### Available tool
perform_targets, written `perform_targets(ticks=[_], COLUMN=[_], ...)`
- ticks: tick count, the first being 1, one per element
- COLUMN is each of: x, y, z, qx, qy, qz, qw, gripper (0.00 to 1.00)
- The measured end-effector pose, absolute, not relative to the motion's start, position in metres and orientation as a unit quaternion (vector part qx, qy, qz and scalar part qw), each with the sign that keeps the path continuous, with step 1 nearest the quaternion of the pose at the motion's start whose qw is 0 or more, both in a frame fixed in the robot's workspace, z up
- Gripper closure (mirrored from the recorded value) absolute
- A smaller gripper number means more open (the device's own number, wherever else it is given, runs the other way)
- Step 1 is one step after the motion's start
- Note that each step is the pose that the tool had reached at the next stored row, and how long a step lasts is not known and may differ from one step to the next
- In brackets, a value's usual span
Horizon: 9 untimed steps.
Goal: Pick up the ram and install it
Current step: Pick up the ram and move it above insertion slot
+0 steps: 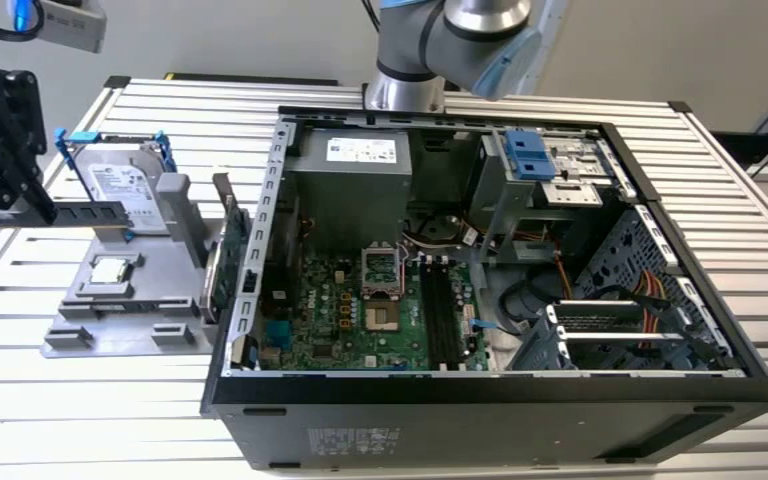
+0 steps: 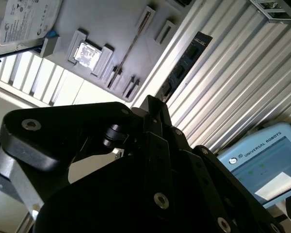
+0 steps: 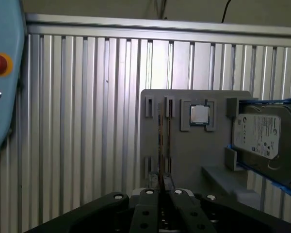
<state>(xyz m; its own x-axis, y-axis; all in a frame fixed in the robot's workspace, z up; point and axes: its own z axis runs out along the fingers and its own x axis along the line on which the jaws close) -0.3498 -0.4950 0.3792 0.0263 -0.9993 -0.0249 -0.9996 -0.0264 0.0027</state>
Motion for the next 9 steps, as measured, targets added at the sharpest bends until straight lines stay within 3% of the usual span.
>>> perform_targets(ticks=[9], x=[-0.3397], y=[-0.4950], z=[0.3792], qx=[-0.716], qy=[0.698], qz=[0.014], qw=[0.004], gripper=[1.00])
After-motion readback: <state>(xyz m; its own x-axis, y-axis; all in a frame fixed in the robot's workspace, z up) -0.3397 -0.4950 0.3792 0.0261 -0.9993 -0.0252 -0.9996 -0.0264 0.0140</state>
